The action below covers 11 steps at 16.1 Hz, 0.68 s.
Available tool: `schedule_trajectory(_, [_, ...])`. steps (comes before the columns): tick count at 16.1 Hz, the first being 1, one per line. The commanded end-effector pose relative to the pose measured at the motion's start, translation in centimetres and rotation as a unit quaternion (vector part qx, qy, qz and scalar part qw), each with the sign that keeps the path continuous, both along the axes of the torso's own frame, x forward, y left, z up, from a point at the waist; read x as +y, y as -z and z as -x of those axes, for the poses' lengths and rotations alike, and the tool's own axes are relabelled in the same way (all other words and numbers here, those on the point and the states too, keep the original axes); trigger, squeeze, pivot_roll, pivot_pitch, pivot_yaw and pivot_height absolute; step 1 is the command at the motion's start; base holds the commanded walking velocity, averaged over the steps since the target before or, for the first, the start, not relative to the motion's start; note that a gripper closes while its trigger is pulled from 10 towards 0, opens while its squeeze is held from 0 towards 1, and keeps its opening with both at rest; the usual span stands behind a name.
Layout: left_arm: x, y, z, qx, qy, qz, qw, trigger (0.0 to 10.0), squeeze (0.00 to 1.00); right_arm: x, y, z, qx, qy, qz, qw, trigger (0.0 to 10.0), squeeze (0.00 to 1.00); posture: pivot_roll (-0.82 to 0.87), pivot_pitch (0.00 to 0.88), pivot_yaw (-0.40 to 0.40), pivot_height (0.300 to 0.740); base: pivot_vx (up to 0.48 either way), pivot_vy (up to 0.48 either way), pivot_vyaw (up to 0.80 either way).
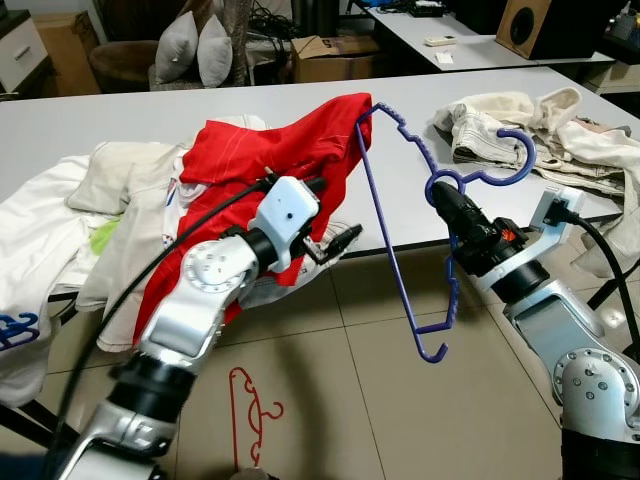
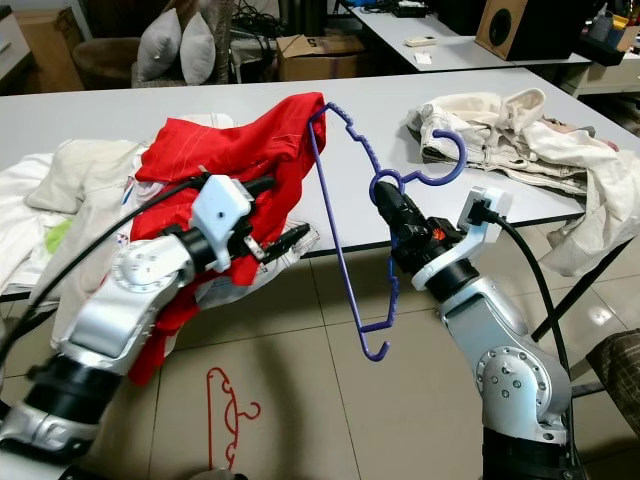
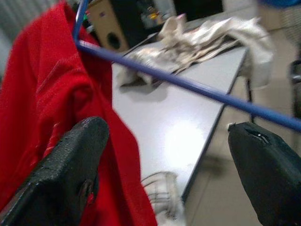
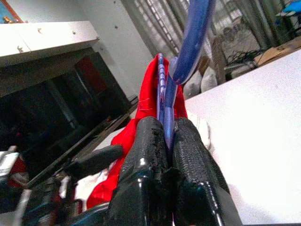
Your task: Hang hanger
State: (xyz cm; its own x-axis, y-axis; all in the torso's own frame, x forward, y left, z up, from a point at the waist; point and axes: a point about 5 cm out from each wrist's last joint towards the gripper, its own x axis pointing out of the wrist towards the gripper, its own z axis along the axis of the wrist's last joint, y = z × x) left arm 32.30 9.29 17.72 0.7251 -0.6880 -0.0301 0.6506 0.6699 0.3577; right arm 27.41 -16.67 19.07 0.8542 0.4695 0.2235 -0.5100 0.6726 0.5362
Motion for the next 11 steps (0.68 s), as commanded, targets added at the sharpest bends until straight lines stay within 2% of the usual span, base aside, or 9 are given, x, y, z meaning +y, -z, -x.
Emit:
schedule_trajectory(1, [-0.1, 0.1, -1.0, 0.0, -0.037, 0.01, 0.999, 10.0, 0.86, 0.2, -1.1, 0.1, -0.024, -0.012, -0.004, 1.0, 10.0, 0.0, -0.05, 0.002, 0.008, 0.74, 0.0, 0.0, 0.0])
schedule_trajectory(2, [-0.2, 0.2, -1.2, 0.002, -0.045, 0.012, 0.999, 10.0, 0.01, 0.2, -1.2, 0.1, -0.024, -0.012, -0.004, 1.0, 10.0, 0.0, -0.05, 0.003, 0.008, 0.74, 0.0, 0.0, 0.0])
schedule_trajectory(3, [-0.2, 0.4, -1.4, 0.004, -0.052, 0.014, 0.999, 10.0, 0.0, 0.2, -1.2, 0.1, -0.024, -0.013, -0.004, 1.0, 10.0, 0.0, -0.05, 0.003, 0.008, 0.74, 0.0, 0.0, 0.0])
schedule_trajectory(5, [-0.5, 1.1, -2.7, 0.024, -0.09, 0.008, 0.996, 10.0, 0.0, 0.5, -1.5, 0.1, -0.028, -0.021, -0.009, 0.999, 10.0, 0.0, -0.05, 0.006, 0.007, 0.74, 0.0, 0.0, 0.0])
schedule_trajectory(8, [-0.9, 1.4, -3.4, 0.05, -0.094, 0.018, 0.994, 10.0, 0.0, 0.5, -1.6, 0.2, -0.03, -0.022, -0.011, 0.999, 10.0, 0.0, -0.06, 0.006, 0.011, 0.74, 0.0, 0.0, 0.0])
schedule_trajectory(9, [-1.0, 1.7, -3.5, 0.053, -0.094, 0.006, 0.994, 4.7, 0.0, 0.5, -1.6, 0.2, -0.03, -0.021, -0.012, 0.999, 10.0, 0.0, -0.06, 0.006, 0.011, 0.74, 0.0, 0.0, 0.0])
schedule_trajectory(10, [-1.0, 1.9, -3.6, 0.058, -0.096, 0.009, 0.994, 0.0, 0.0, 0.4, -1.6, 0.2, -0.03, -0.02, -0.013, 0.999, 10.0, 0.0, -0.06, 0.007, 0.012, 0.74, 0.0, 0.0, 0.0])
schedule_trajectory(11, [-1.0, 1.9, -3.7, 0.059, -0.098, 0.012, 0.993, 0.0, 0.0, 0.4, -1.7, 0.3, -0.031, -0.02, -0.014, 0.999, 10.0, 0.0, -0.06, 0.007, 0.013, 0.74, 0.0, 0.0, 0.0])
